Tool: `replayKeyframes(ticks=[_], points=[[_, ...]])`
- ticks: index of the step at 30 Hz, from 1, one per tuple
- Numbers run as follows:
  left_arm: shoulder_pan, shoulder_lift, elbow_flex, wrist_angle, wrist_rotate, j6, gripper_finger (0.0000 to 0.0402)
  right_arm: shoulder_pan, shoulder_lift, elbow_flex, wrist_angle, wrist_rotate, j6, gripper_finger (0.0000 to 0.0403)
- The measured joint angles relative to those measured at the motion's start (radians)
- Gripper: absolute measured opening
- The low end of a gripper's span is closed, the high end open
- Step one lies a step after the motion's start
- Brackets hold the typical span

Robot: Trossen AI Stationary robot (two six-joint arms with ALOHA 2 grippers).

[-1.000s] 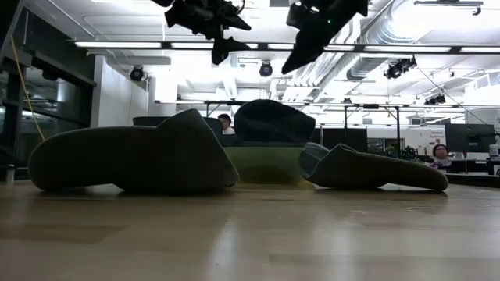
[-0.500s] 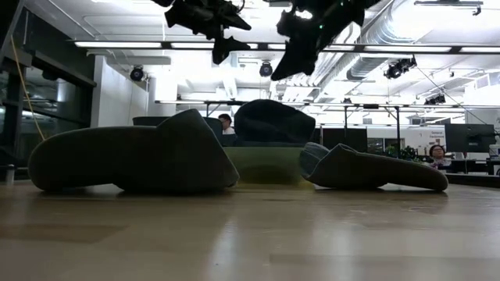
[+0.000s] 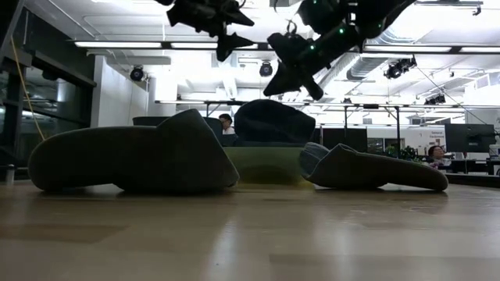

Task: Pick & Place hat
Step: Put the blue cap into the yellow bin

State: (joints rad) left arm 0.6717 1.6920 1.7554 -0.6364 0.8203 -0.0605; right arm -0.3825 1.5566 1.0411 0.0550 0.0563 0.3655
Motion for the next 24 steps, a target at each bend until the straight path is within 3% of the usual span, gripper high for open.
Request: replayKeyframes(ticks=[15,24], points=[[-0.033,0.000,0.000,0.006,-0.020,0.003,0.0225,-0.107,0.203,-0.009,0.068,-0.014,0.130,0.0000],[-0.033,0.000,0.000,0.006,-0.021,-0.019,0.0225,-0.169,0.239,-0.008,0.093,-0.101,0.110,0.0000]])
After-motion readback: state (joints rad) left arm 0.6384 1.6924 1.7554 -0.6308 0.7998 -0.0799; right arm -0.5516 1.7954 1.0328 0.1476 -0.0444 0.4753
